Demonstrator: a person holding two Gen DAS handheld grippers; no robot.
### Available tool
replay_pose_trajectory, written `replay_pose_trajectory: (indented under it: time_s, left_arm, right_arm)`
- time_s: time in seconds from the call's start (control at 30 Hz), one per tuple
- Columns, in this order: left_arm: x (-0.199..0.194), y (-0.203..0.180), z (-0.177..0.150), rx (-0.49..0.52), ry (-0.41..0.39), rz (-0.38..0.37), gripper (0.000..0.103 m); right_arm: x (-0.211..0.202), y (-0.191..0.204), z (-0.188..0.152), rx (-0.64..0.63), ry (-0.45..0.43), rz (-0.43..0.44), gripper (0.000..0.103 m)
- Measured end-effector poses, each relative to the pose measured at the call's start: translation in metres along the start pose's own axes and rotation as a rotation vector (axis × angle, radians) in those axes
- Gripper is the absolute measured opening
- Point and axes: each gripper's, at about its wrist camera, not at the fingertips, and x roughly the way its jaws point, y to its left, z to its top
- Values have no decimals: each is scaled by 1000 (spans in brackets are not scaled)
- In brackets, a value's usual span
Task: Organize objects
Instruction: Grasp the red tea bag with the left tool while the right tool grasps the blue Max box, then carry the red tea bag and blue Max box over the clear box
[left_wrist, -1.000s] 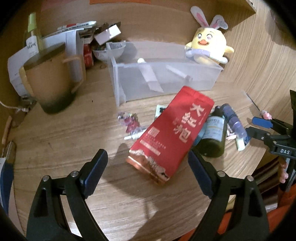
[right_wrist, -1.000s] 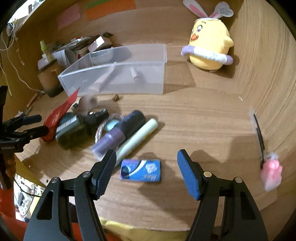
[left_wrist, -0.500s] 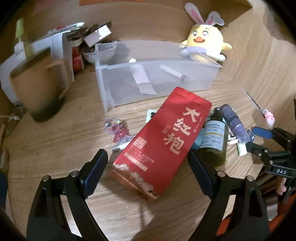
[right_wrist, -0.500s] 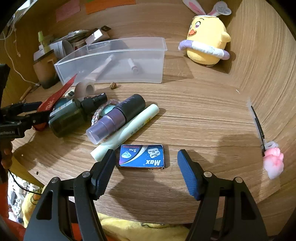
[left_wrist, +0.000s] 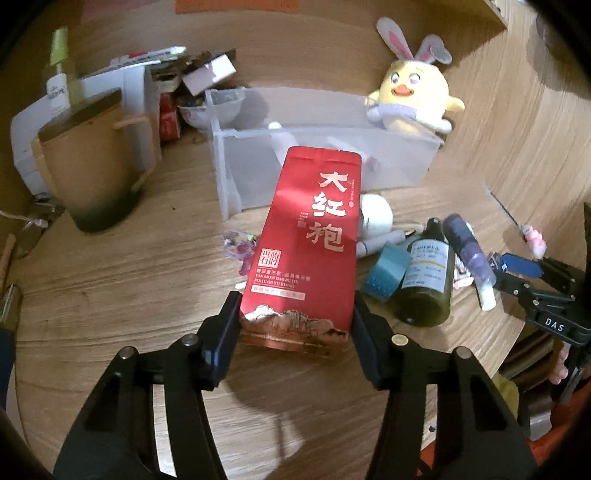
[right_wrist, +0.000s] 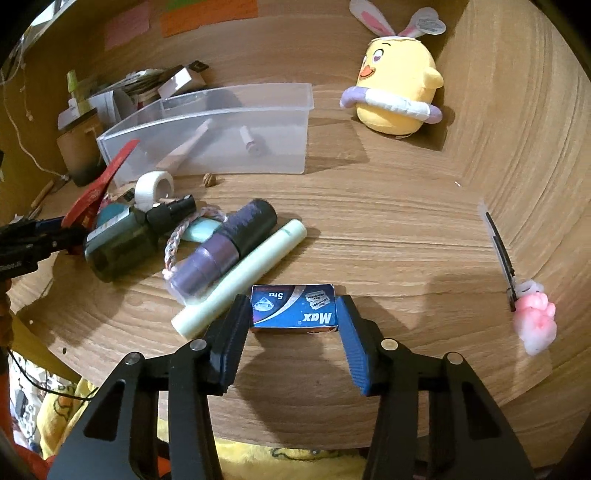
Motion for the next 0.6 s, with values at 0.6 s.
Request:
replay_pose_trajectory:
  time_s: [0.6]
  left_arm:
    - [-45,-2,24,-53,-155,33,56]
  right_arm:
    - [-19,-16,30,37,-112,6,44]
